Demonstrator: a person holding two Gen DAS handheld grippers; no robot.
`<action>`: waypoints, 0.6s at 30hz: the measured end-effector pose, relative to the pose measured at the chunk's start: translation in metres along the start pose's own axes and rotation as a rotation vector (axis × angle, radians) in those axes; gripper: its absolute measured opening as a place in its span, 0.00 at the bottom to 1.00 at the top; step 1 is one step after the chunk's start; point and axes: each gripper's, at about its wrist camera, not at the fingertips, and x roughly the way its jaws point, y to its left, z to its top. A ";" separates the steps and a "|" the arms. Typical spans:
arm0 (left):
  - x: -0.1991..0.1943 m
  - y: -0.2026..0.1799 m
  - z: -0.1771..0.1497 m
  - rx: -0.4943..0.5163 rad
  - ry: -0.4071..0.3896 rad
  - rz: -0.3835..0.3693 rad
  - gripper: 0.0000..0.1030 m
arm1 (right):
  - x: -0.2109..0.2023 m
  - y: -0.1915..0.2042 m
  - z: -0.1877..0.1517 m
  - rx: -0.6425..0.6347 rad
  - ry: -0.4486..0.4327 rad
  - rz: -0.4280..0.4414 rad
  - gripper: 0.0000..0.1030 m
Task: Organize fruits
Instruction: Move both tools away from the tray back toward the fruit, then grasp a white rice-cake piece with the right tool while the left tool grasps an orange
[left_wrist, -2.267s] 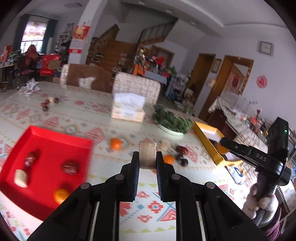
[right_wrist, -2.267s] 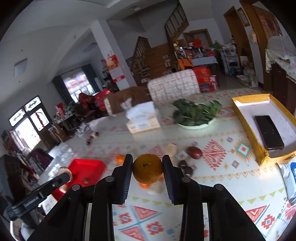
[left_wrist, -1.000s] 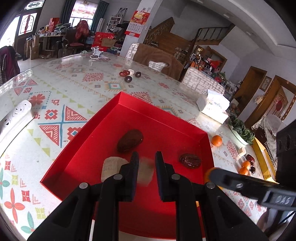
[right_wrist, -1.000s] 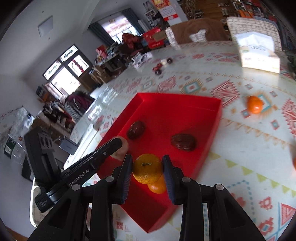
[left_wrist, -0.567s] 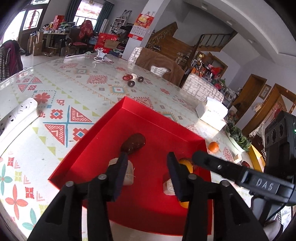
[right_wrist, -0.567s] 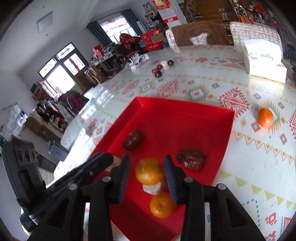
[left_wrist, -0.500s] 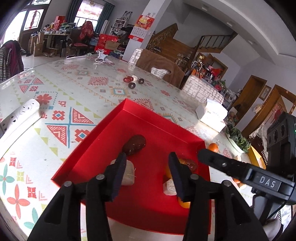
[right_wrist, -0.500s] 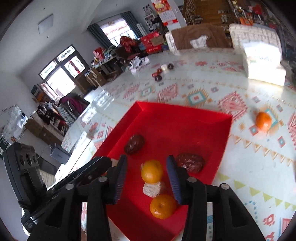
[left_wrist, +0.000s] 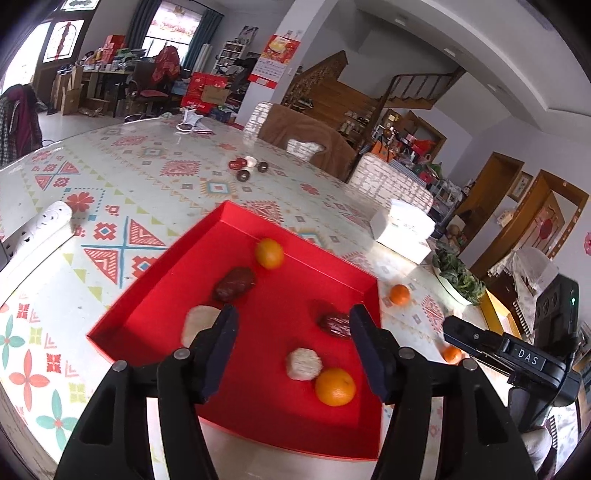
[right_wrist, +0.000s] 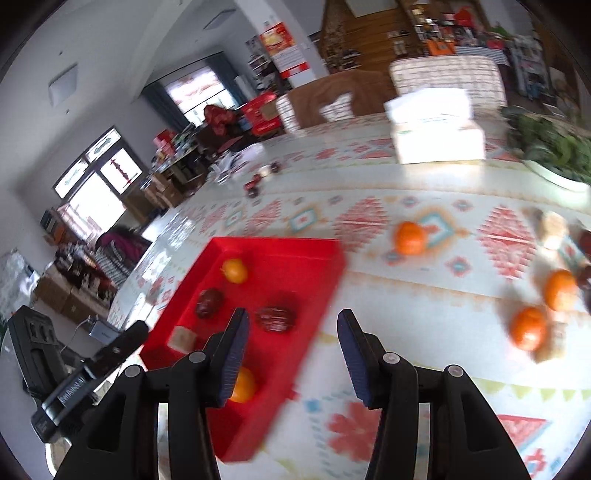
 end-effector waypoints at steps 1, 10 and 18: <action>0.000 -0.004 -0.001 0.006 0.002 -0.003 0.61 | -0.005 -0.007 -0.002 0.008 -0.006 -0.009 0.52; 0.004 -0.055 -0.011 0.075 0.025 -0.051 0.67 | -0.089 -0.108 -0.006 0.144 -0.115 -0.159 0.52; 0.017 -0.104 -0.027 0.158 0.085 -0.095 0.70 | -0.116 -0.168 -0.020 0.237 -0.121 -0.215 0.53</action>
